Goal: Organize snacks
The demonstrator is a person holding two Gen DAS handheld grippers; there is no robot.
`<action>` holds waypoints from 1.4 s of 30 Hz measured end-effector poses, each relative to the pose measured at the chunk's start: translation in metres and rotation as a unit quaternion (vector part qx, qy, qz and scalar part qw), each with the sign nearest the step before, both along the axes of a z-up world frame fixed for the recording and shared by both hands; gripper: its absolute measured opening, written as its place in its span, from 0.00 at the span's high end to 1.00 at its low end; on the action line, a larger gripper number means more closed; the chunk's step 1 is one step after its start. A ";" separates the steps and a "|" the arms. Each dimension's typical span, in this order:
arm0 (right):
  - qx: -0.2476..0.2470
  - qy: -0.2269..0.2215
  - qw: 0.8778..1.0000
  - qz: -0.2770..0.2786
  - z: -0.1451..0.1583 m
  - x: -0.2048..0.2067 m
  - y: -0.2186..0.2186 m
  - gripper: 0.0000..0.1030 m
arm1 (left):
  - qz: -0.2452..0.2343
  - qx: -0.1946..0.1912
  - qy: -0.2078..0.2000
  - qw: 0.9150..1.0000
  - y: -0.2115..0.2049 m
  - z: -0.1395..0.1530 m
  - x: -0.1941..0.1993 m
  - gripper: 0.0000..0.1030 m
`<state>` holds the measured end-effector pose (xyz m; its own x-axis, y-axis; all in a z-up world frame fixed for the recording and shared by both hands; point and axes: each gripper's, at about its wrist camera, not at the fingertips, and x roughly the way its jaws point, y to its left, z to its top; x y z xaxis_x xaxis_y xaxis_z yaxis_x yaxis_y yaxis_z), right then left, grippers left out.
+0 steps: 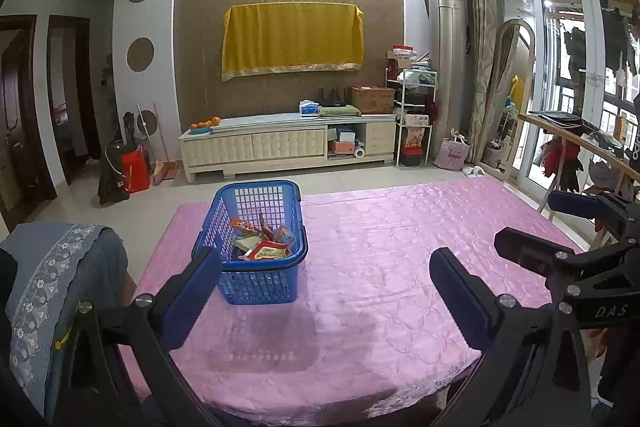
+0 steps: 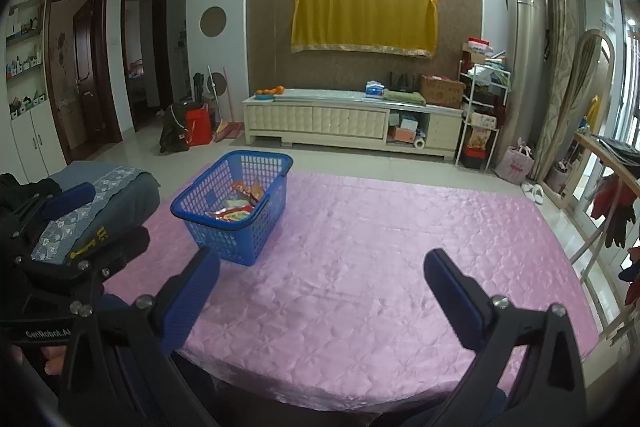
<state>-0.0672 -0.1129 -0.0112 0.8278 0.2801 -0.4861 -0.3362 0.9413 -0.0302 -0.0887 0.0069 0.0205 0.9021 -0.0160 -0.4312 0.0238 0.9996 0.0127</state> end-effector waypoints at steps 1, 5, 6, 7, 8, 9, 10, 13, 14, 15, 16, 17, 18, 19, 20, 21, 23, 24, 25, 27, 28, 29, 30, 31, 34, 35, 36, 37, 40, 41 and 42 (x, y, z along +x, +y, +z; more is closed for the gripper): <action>0.000 0.000 1.000 0.000 0.000 0.000 0.000 0.00 | 0.000 0.000 0.001 1.000 0.000 0.000 0.000 0.00; -0.002 0.002 1.000 0.000 0.000 0.001 0.002 0.00 | -0.001 -0.002 0.000 1.000 -0.001 0.000 -0.002 0.00; -0.004 0.001 1.000 -0.001 -0.001 0.000 0.003 0.00 | -0.001 -0.003 -0.001 1.000 0.000 0.001 -0.003 0.00; -0.005 0.001 1.000 -0.001 -0.001 -0.001 0.004 0.00 | -0.002 -0.003 -0.001 1.000 0.000 0.001 -0.003 0.00; -0.006 0.001 1.000 -0.001 -0.001 -0.002 0.004 0.00 | -0.002 -0.004 0.000 1.000 0.000 0.001 -0.003 0.00; -0.006 0.000 1.000 -0.001 -0.001 -0.003 0.004 0.00 | -0.003 -0.004 0.000 1.000 0.000 0.001 -0.003 0.00; -0.006 0.001 1.000 -0.001 -0.001 -0.002 0.005 0.00 | -0.004 -0.005 0.001 1.000 0.000 0.002 -0.002 0.00; -0.002 0.001 1.000 0.001 -0.002 -0.003 0.004 0.00 | 0.000 -0.001 0.000 1.000 0.000 0.001 -0.002 0.00; -0.002 0.001 1.000 0.000 -0.002 -0.004 0.004 0.00 | 0.000 -0.001 0.001 1.000 0.000 0.000 -0.002 0.00; -0.002 0.002 1.000 0.000 -0.002 -0.004 0.005 0.00 | -0.001 -0.002 0.002 1.000 0.000 0.000 -0.002 0.00; -0.001 0.002 1.000 0.000 -0.003 -0.005 0.005 0.00 | -0.002 -0.003 0.003 1.000 0.000 0.000 -0.002 0.00; -0.001 0.003 1.000 0.000 -0.003 -0.004 0.004 0.00 | -0.002 -0.003 0.004 1.000 -0.001 0.000 -0.002 0.00; 0.000 0.004 1.000 0.000 -0.003 -0.004 0.004 0.00 | -0.002 -0.003 0.003 1.000 -0.001 0.000 -0.002 0.00; 0.000 0.004 1.000 0.000 -0.003 -0.005 0.004 0.00 | -0.002 -0.002 0.003 1.000 -0.001 0.000 -0.002 0.00; 0.000 0.004 1.000 0.000 -0.003 -0.005 0.003 0.00 | -0.002 -0.002 0.003 1.000 -0.001 0.000 -0.002 0.00; -0.001 0.004 1.000 0.000 -0.003 -0.005 0.003 0.00 | -0.002 -0.001 0.003 1.000 -0.001 0.000 -0.003 0.00; -0.002 0.003 1.000 -0.001 -0.003 -0.005 0.003 0.00 | -0.004 -0.003 0.003 1.000 -0.001 0.001 -0.003 0.00; -0.002 0.002 1.000 -0.002 -0.003 -0.006 0.003 0.00 | -0.005 -0.004 0.003 1.000 -0.001 0.001 -0.003 0.00; -0.002 0.002 1.000 -0.003 -0.003 -0.006 0.002 0.00 | -0.005 -0.005 0.003 1.000 0.000 0.001 -0.003 0.00; -0.001 0.003 1.000 -0.003 -0.003 -0.006 0.003 0.00 | -0.005 -0.006 0.003 1.000 0.001 0.001 -0.003 0.00; -0.002 0.004 1.000 -0.004 -0.003 -0.006 0.003 0.00 | -0.005 -0.007 0.003 1.000 0.002 0.001 -0.003 0.00; -0.001 0.003 1.000 -0.005 -0.003 -0.007 0.003 0.00 | -0.005 -0.006 0.003 1.000 0.002 0.001 -0.003 0.00; -0.001 0.003 1.000 -0.005 -0.003 -0.007 0.002 0.00 | -0.007 -0.006 0.003 1.000 0.002 0.001 -0.003 0.00; -0.001 0.003 1.000 -0.006 -0.003 -0.007 0.002 0.00 | -0.007 -0.006 0.004 1.000 0.002 0.001 -0.003 0.00; -0.004 0.003 1.000 -0.006 -0.003 -0.007 0.001 0.00 | -0.006 -0.007 0.006 1.000 0.003 0.001 -0.003 0.00; -0.003 0.003 1.000 -0.005 -0.003 -0.008 0.000 0.00 | -0.006 -0.008 0.006 1.000 0.003 0.001 -0.003 0.00; -0.002 0.003 1.000 -0.005 -0.003 -0.007 0.001 0.00 | -0.006 -0.008 0.007 1.000 0.004 0.001 -0.003 0.00; -0.003 0.004 1.000 -0.005 -0.003 -0.007 0.000 0.00 | -0.007 -0.009 0.007 1.000 0.004 0.001 -0.003 0.00; -0.002 0.002 1.000 -0.005 -0.002 -0.008 -0.003 0.00 | -0.009 -0.008 0.007 1.000 0.004 0.001 -0.005 0.00; -0.002 0.003 1.000 -0.006 -0.002 -0.008 -0.003 0.00 | -0.009 -0.007 0.007 1.000 0.005 0.001 -0.005 0.00; -0.002 0.003 1.000 -0.006 -0.002 -0.008 -0.003 0.00 | -0.008 -0.007 0.007 1.000 0.004 0.000 -0.005 0.00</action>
<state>-0.0748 -0.1159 -0.0129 0.8286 0.2680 -0.4914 -0.3246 0.9453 -0.0317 -0.0938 0.0112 0.0210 0.8956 -0.0372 -0.4434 0.0404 0.9992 -0.0023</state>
